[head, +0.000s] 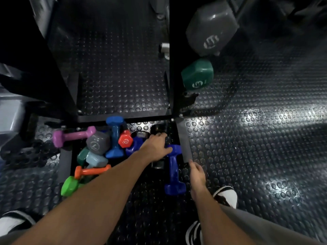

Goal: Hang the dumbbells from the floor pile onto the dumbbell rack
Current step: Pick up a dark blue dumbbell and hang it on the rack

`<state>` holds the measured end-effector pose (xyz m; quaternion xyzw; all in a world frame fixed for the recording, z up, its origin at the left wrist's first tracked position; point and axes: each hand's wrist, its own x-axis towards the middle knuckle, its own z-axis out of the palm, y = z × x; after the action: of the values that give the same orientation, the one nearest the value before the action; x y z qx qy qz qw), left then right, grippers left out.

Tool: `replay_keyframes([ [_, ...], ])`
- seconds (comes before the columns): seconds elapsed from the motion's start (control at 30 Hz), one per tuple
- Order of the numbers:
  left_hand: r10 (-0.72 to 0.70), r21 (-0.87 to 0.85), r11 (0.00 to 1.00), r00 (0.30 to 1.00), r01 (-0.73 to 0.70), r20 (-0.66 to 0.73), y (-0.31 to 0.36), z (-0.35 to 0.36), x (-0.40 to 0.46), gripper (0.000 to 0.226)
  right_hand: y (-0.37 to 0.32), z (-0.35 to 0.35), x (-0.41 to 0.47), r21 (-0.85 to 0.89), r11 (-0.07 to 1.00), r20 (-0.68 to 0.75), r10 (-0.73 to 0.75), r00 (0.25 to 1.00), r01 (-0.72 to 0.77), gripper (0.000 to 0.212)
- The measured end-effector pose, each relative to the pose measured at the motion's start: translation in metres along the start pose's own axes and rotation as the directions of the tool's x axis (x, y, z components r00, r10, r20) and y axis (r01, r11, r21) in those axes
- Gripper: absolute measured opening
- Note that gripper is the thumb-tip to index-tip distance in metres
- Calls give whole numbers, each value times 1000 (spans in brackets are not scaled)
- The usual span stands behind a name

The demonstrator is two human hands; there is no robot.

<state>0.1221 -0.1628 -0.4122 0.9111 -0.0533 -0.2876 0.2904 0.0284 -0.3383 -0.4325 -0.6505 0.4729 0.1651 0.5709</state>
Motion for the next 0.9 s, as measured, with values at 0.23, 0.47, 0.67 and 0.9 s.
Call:
replay_keyframes([
  [0.23, 104, 329, 935, 989, -134, 109, -4, 49, 47, 67, 38, 4, 19, 2, 958, 79, 285, 955, -286, 60],
  [0.47, 73, 512, 851, 992, -116, 104, 2, 78, 63, 70, 78, 10, 28, -52, 915, 192, 402, 895, -400, 80],
  [0.67, 68, 534, 839, 994, -104, 86, 3, 75, 72, 50, 97, 12, 30, -88, 976, 163, 213, 963, -201, 88],
  [0.9, 62, 295, 954, 998, -56, -11, 10, 56, 61, 41, 69, -28, 18, -26, 999, 99, -26, 995, 28, 67],
])
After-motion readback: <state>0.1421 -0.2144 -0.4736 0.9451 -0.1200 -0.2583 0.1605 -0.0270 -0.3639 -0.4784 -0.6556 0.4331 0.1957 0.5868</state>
